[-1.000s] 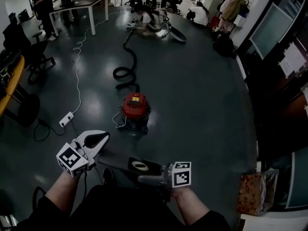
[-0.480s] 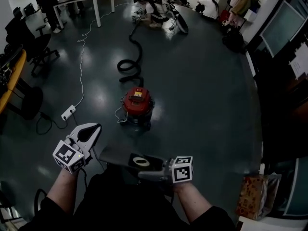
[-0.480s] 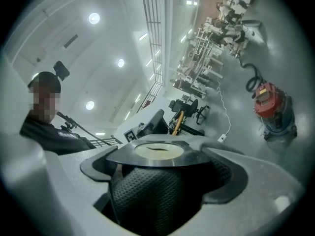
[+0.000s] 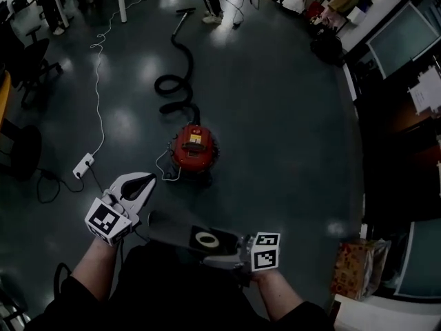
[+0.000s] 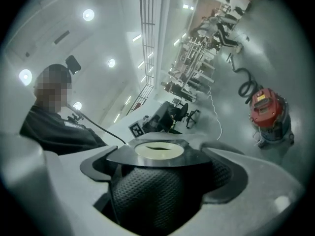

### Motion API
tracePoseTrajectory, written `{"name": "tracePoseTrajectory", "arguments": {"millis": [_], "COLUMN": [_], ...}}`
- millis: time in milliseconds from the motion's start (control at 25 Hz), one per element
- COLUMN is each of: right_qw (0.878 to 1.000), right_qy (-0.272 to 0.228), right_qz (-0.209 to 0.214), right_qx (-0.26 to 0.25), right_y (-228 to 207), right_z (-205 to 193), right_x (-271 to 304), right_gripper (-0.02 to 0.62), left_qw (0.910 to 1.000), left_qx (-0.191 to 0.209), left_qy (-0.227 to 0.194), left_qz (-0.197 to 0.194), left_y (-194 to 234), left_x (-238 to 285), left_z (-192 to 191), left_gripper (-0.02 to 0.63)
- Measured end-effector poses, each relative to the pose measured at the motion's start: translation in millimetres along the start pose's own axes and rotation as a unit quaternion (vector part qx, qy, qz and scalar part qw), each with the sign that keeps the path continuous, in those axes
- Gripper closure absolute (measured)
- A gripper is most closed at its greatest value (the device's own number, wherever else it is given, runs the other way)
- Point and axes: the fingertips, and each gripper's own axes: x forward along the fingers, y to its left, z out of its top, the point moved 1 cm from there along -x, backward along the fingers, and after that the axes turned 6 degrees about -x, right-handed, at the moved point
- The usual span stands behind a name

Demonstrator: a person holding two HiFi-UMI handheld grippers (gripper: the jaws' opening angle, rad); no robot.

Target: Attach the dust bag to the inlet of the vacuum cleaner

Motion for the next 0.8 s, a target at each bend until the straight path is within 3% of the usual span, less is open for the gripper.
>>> {"name": "tracePoseTrajectory", "arguments": {"millis": [320,560,800], "right_qw": [0.998,0.998,0.998], "right_qy": [-0.043,-0.04,-0.024], "right_qz": [-0.019,-0.001,0.028], "right_qx": [0.036,0.04,0.056], "right_y": [-33.3,-71.0,-137.0], "right_z": [31.3,36.1,16.5], "right_x": [51.0,68.5,53.3], "right_gripper": [0.071,0.071,0.071], "left_qw": [0.9975,0.9966,0.9955], "left_qx": [-0.022,-0.02,0.015], "left_qy": [0.02,0.043,0.072], "left_qz": [-0.065,-0.067,-0.059], "left_y": [65.8,93.3,106.9], "left_x": [39.4,78.4,118.1], "left_z": [-17.5,-52.8,-98.0], "left_gripper": [0.604,0.603,0.603]}}
